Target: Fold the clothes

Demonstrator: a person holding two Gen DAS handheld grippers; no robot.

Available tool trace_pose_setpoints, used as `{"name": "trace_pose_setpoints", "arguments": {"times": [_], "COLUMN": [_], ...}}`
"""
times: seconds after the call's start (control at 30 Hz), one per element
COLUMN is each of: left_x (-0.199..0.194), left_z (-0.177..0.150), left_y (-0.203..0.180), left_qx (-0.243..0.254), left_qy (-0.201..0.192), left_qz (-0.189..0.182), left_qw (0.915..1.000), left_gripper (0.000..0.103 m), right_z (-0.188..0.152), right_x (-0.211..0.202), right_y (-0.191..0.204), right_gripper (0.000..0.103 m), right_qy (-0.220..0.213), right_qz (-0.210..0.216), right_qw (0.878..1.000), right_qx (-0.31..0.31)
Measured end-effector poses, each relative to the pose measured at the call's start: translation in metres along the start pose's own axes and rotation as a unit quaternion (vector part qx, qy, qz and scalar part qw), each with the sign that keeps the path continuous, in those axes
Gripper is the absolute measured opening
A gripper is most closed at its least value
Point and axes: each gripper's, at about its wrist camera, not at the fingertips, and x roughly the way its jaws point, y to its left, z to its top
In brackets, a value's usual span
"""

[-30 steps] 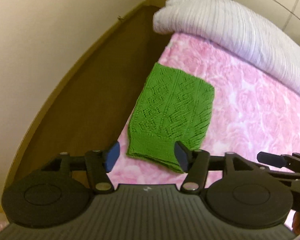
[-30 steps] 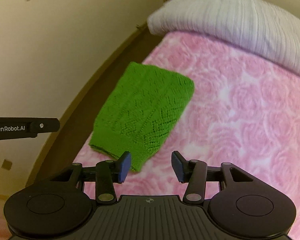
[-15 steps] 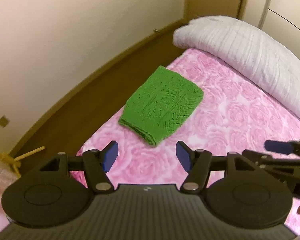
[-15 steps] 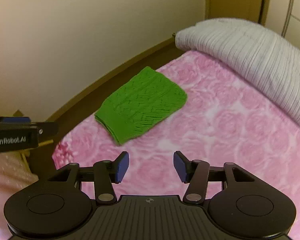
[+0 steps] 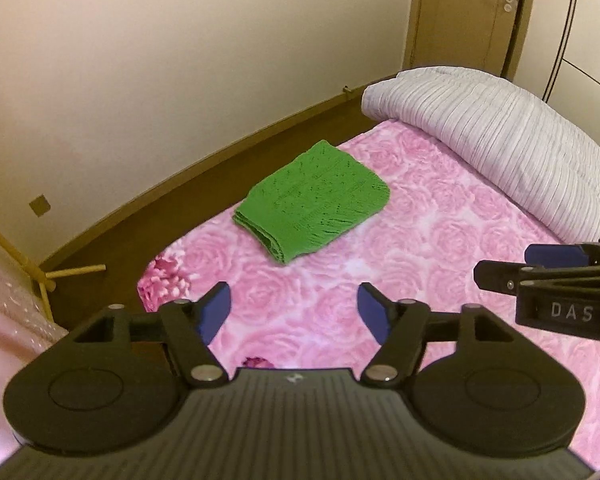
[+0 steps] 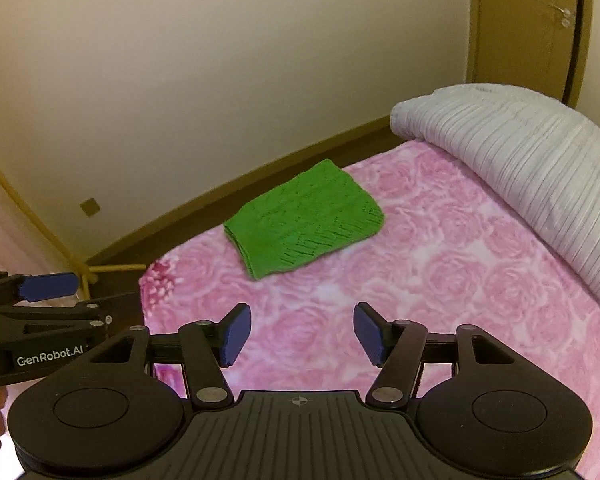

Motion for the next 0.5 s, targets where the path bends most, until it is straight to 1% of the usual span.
{"name": "trace_pose_setpoints", "arguments": {"times": [0.07,0.2,0.33,0.5], "left_x": [0.003,0.014,0.027,0.053], "left_z": [-0.001,-0.002,-0.004,-0.002], "left_y": [-0.004,-0.013,-0.021,-0.025], "left_qx": [-0.013,-0.022,-0.031,-0.043], "left_qy": [0.007,0.028,0.051,0.079], "left_qz": [-0.002,0.000,0.002,0.001], "left_qw": [0.9999,0.9994,0.9982,0.9960], "left_gripper": [0.064,0.064,0.064,0.064], "right_z": [0.001,0.002,0.007,0.011], "right_x": [-0.002,-0.004,0.013,0.041], "right_y": [-0.006,-0.018,-0.029,-0.038], "right_gripper": [0.061,0.061,0.061,0.061], "right_qy": [0.002,0.008,0.031,0.071], "right_qz": [0.001,0.003,0.016,0.017], "right_qw": [1.000,1.000,0.999,0.997], "right_qx": [-0.006,-0.017,-0.014,-0.024]}}
